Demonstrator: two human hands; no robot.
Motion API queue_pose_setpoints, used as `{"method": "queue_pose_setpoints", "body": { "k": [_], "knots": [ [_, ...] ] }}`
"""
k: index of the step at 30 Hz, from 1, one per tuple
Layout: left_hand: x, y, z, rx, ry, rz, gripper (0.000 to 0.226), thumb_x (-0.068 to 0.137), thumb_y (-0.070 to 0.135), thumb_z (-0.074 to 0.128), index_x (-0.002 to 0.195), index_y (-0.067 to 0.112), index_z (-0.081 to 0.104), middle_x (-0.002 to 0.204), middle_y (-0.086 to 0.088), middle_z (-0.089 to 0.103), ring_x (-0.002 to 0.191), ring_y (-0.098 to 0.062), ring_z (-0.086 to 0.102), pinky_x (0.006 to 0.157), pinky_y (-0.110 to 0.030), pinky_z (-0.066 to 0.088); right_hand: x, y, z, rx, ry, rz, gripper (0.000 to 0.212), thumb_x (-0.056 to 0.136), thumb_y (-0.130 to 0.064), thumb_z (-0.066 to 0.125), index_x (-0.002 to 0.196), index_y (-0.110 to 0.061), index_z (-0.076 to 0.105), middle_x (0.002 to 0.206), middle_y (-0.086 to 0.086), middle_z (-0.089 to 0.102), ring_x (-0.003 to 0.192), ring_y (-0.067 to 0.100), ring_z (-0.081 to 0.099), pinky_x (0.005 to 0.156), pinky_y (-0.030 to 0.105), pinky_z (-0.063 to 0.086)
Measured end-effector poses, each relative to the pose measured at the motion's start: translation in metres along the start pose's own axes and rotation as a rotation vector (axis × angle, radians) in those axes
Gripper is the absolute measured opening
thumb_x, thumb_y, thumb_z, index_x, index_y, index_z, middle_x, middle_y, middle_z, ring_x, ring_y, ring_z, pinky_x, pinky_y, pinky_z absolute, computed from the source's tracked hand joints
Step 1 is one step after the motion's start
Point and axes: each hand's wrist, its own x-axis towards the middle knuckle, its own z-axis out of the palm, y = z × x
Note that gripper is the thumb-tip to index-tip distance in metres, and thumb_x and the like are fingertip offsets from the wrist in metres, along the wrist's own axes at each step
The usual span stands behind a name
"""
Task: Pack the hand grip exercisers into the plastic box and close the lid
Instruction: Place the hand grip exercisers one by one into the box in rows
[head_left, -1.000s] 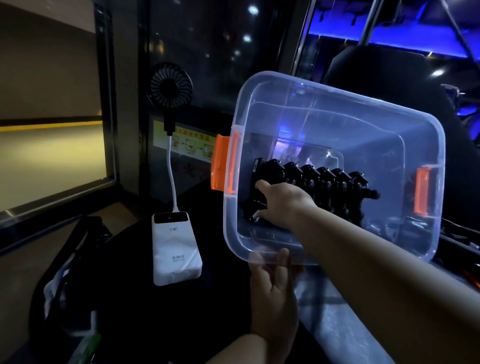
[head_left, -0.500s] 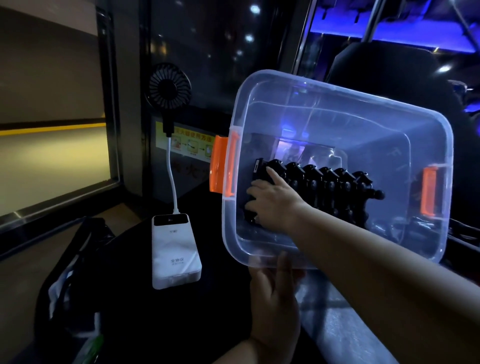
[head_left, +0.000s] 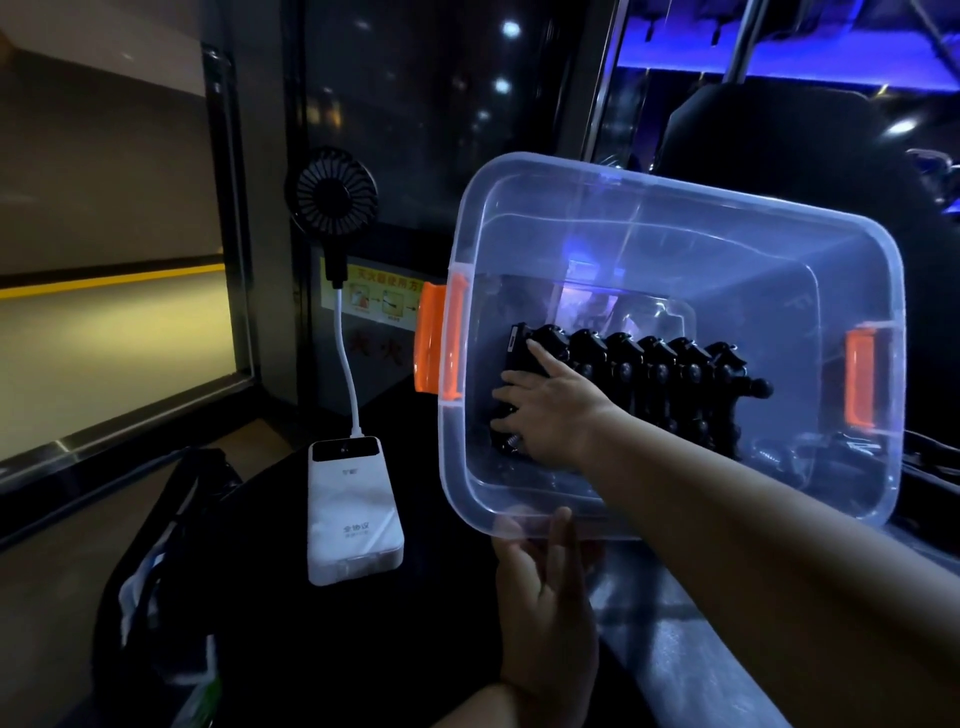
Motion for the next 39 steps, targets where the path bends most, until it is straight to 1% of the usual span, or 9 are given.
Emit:
{"method": "queue_pose_setpoints", "body": {
  "k": [8, 11, 16, 19, 24, 28, 31, 36, 39],
  "knots": [
    [0.000, -0.002, 0.001, 0.070, 0.035, 0.020, 0.030, 0.080, 0.037, 0.055, 0.095, 0.011, 0.052, 0.073, -0.010, 0.070, 0.064, -0.015, 0.067, 0.059, -0.017, 0.049, -0.012, 0.005, -0.004, 0.144, 0.127, 0.058, 0.054, 0.093, -0.053, 0.034, 0.146, -0.040, 0.031, 0.160, -0.006, 0.013, 0.148, 0.016, -0.007, 0.110, 0.056, -0.021],
    [0.002, -0.003, 0.000, 0.157, 0.032, 0.028, 0.031, 0.078, 0.043, 0.054, 0.091, 0.015, 0.050, 0.082, -0.016, 0.069, 0.078, -0.027, 0.067, 0.072, -0.032, 0.053, -0.028, 0.010, 0.002, 0.334, 0.220, 0.143, 0.054, 0.092, -0.056, 0.037, 0.143, -0.039, 0.036, 0.159, -0.008, 0.017, 0.147, 0.013, -0.006, 0.111, 0.050, -0.023],
    [0.001, -0.002, -0.001, 0.294, 0.060, 0.040, 0.043, 0.072, 0.060, 0.047, 0.093, 0.022, 0.049, 0.087, -0.005, 0.067, 0.080, -0.010, 0.064, 0.076, -0.026, 0.050, -0.067, 0.017, 0.023, 0.498, 0.335, 0.335, 0.051, 0.092, -0.052, 0.044, 0.141, -0.040, 0.041, 0.158, -0.010, 0.021, 0.148, 0.011, -0.004, 0.116, 0.048, -0.014],
    [0.001, 0.001, 0.001, 0.290, 0.035, 0.040, 0.035, 0.081, 0.049, 0.046, 0.093, 0.016, 0.045, 0.080, -0.005, 0.073, 0.070, -0.009, 0.066, 0.065, -0.017, 0.050, -0.097, 0.019, 0.036, 0.559, 0.454, 0.487, 0.044, 0.092, -0.045, 0.050, 0.136, -0.036, 0.050, 0.152, -0.007, 0.035, 0.148, 0.015, 0.009, 0.118, 0.049, -0.006],
    [0.001, 0.002, 0.001, 0.294, 0.030, 0.034, 0.020, 0.094, 0.033, 0.046, 0.094, 0.013, 0.046, 0.079, 0.001, 0.074, 0.066, -0.011, 0.067, 0.063, -0.017, 0.051, -0.161, 0.018, 0.075, 0.660, 0.738, 0.856, 0.040, 0.085, -0.037, 0.051, 0.118, -0.018, 0.066, 0.126, 0.008, 0.059, 0.127, 0.032, 0.046, 0.109, 0.053, 0.025],
    [0.003, 0.000, 0.002, 0.309, 0.048, 0.035, 0.014, 0.099, 0.025, 0.044, 0.092, 0.013, 0.047, 0.079, 0.001, 0.074, 0.065, -0.010, 0.066, 0.061, -0.017, 0.050, -0.195, 0.013, 0.108, 0.869, 0.699, 1.315, 0.057, 0.084, -0.045, 0.049, 0.134, -0.019, 0.048, 0.140, 0.010, 0.042, 0.132, 0.031, 0.032, 0.105, 0.047, 0.025],
    [0.003, 0.001, 0.004, 0.319, 0.064, 0.025, 0.014, 0.099, 0.025, 0.043, 0.090, 0.014, 0.046, 0.078, 0.002, 0.074, 0.064, -0.009, 0.066, 0.058, -0.015, 0.049, -0.206, 0.009, 0.122, 1.083, 0.664, 1.509, 0.068, 0.088, -0.040, 0.057, 0.145, -0.015, 0.030, 0.147, 0.016, 0.030, 0.136, 0.034, 0.025, 0.109, 0.050, 0.023],
    [0.001, 0.006, 0.010, 0.292, 0.089, -0.042, 0.019, 0.100, 0.028, 0.040, 0.091, 0.013, 0.046, 0.076, 0.002, 0.074, 0.066, -0.009, 0.068, 0.061, -0.022, 0.049, -0.213, 0.006, 0.138, 1.459, 0.649, 1.419, 0.036, 0.097, -0.030, 0.048, 0.128, -0.013, 0.047, 0.110, 0.020, 0.065, 0.104, 0.038, 0.058, 0.085, 0.039, 0.041],
    [-0.004, 0.009, 0.021, 0.200, 0.098, -0.157, 0.024, 0.100, 0.032, 0.042, 0.099, 0.009, 0.049, 0.079, -0.004, 0.074, 0.074, -0.014, 0.070, 0.066, -0.026, 0.049, -0.214, 0.006, 0.144, 1.509, 0.693, 1.409, 0.032, 0.095, -0.025, 0.049, 0.124, -0.012, 0.052, 0.106, 0.015, 0.066, 0.096, 0.031, 0.060, 0.085, 0.037, 0.044]
  ]
}}
